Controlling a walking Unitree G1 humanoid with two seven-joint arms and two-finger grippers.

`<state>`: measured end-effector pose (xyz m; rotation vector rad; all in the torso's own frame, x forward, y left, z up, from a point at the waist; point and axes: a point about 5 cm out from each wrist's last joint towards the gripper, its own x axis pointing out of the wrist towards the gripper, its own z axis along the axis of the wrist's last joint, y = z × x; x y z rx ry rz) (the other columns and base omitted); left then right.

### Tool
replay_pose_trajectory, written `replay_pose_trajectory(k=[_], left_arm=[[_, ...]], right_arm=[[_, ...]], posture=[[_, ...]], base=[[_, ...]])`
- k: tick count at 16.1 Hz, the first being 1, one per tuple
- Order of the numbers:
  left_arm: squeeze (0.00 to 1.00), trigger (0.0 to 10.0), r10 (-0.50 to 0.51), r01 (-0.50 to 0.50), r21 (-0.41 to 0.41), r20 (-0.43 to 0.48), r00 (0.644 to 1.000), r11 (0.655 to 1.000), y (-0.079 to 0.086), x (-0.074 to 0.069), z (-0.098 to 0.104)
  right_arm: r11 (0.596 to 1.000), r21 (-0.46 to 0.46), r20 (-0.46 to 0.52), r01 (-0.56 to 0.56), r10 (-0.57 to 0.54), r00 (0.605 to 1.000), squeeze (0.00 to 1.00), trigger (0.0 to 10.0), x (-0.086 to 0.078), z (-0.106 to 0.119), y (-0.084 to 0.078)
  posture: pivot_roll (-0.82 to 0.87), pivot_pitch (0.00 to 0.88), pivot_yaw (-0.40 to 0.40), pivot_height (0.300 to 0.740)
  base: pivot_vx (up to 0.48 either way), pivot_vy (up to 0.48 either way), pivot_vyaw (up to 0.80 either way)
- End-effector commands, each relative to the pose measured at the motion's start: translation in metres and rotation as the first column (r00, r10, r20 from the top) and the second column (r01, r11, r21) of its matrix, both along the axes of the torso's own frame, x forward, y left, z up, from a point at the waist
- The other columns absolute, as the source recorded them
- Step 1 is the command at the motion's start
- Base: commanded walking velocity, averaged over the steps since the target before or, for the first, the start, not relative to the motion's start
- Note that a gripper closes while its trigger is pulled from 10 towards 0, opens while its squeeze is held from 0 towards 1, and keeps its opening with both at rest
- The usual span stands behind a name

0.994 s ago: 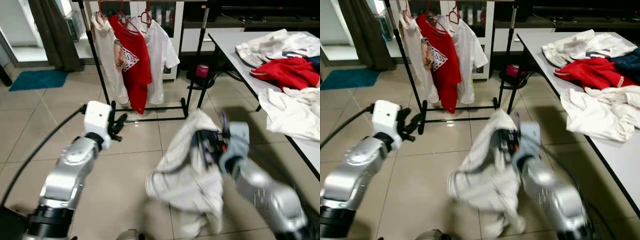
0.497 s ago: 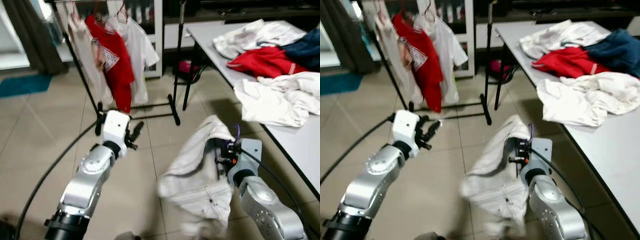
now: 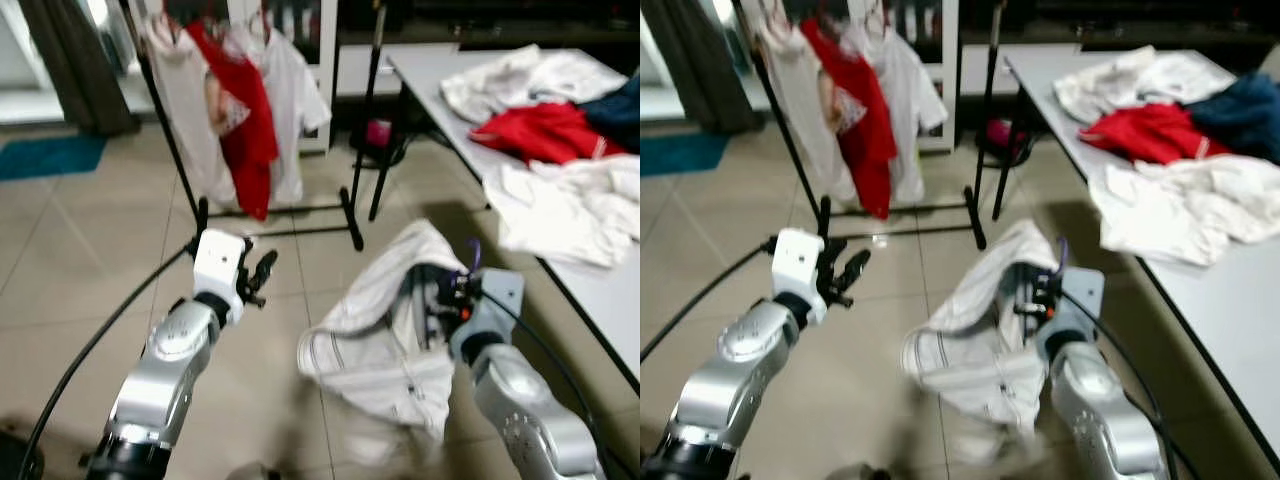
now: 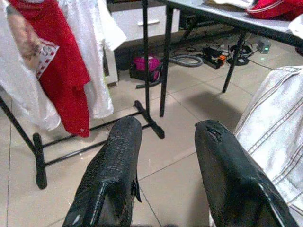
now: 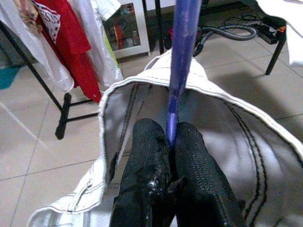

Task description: Hang hanger

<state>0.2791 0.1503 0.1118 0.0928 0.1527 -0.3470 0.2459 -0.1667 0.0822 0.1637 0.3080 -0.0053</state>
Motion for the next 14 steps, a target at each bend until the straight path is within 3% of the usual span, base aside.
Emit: replay_pose_trajectory(k=[1, 8, 11, 14], left_arm=[[0.00, 10.0, -0.005, 0.005, -0.001, 0.017, 1.000, 1.000, 0.0008, 0.0014, 0.0065], [0.00, 10.0, -0.024, 0.024, -0.023, 0.024, 0.999, 0.999, -0.0078, 0.0044, 0.0101], [0.00, 10.0, -0.024, 0.024, -0.026, 0.024, 0.999, 0.999, -0.0060, 0.0065, 0.0096], [0.00, 10.0, -0.016, 0.017, -0.042, 0.028, 0.999, 0.999, -0.0072, 0.0078, 0.0119]], right_arm=[[1.000, 0.009, 0.086, -0.001, 0.001, 0.996, 0.00, 10.0, 0.0076, 0.0170, 0.0012], [0.998, 0.057, 0.083, 0.025, -0.030, 0.996, 0.00, 10.0, 0.0035, 0.0179, 0.0024], [0.999, 0.043, 0.076, 0.027, -0.030, 0.997, 0.00, 10.0, 0.0041, 0.0162, 0.0011], [1.000, 0.024, 0.085, 0.018, -0.020, 0.996, 0.00, 10.0, 0.0067, 0.0199, -0.0021]], posture=[[-0.02, 0.061, 0.002, 0.740], [-0.03, 0.056, 0.012, 0.740], [-0.04, 0.035, 0.010, 0.740], [-0.05, 0.034, 0.008, 0.740]], base=[[0.345, 0.000, 0.00], [0.363, 0.000, 0.00], [0.368, 0.000, -0.76], [0.366, 0.000, 0.00]])
